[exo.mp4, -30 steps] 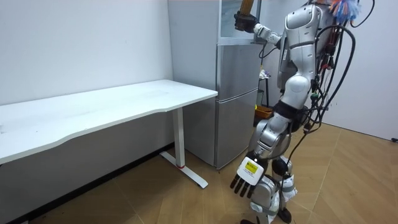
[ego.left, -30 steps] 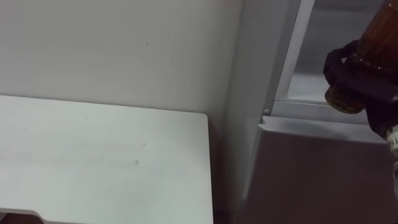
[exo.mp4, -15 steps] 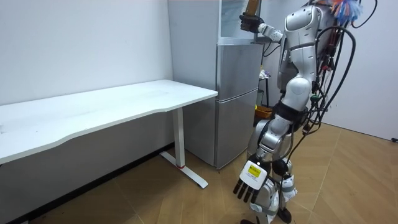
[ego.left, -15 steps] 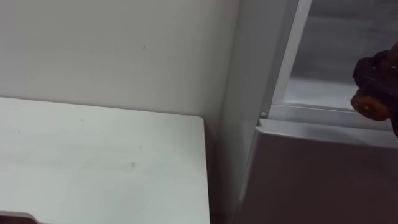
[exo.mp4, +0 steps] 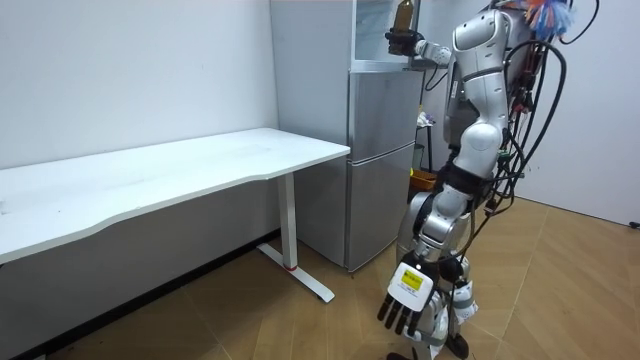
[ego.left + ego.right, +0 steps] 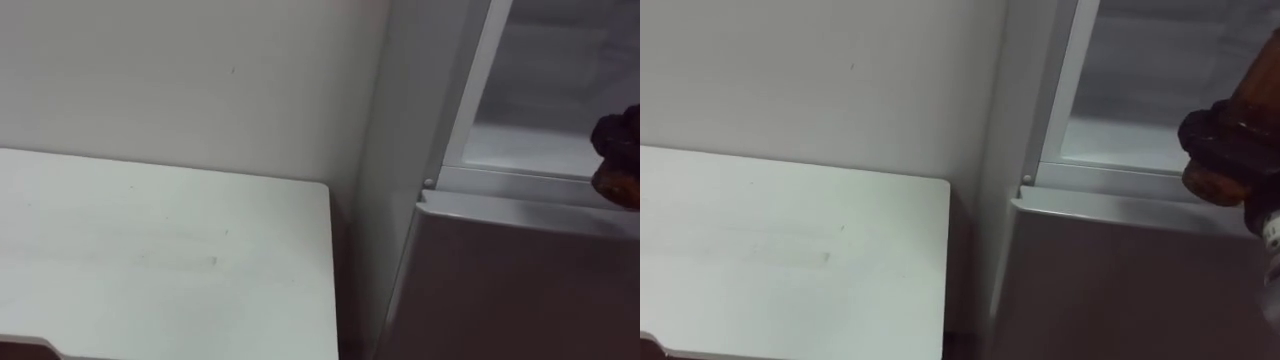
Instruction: Put the bottle in the upper fridge
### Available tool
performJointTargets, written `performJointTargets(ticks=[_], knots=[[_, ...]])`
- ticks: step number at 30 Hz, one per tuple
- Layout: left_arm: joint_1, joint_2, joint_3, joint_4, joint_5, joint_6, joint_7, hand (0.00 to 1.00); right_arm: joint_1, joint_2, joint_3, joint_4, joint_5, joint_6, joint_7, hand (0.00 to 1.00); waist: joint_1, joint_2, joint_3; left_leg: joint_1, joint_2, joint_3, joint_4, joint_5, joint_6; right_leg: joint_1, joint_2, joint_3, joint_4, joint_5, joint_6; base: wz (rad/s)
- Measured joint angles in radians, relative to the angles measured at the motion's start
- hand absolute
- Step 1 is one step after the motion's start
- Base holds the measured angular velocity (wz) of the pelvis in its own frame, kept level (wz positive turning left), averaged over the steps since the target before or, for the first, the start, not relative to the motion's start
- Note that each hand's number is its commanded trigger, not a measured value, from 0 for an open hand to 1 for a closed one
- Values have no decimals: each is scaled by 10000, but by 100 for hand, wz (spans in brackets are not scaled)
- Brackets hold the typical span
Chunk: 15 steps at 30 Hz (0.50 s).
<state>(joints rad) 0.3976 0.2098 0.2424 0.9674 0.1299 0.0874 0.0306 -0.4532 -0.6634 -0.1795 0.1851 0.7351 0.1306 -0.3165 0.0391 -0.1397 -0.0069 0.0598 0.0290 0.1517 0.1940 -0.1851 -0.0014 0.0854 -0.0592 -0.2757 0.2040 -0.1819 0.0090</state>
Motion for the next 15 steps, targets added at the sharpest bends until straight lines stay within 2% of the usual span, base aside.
performJointTargets(ticks=[4,9,15], knots=[[63,-2,231,0,34,12,-10,0,0,-67,0,95,-5,0,-13,100,0,-94,53,-14,19,2,28,-6,-13,-4,13,3,3,0,-1,0],[90,2,310,-45,213,154,-110,0,-22,-83,-1,455,-5,37,-16,100,105,-220,-12,-172,10,2,74,-8,-10,-177,2,-5,19,2,-4,0],[293,9,293,-411,340,221,-212,0,-854,-83,85,1673,16,246,-258,100,229,-281,-54,-340,-12,-137,132,-7,-7,-158,-14,-158,24,3,-4,8]])
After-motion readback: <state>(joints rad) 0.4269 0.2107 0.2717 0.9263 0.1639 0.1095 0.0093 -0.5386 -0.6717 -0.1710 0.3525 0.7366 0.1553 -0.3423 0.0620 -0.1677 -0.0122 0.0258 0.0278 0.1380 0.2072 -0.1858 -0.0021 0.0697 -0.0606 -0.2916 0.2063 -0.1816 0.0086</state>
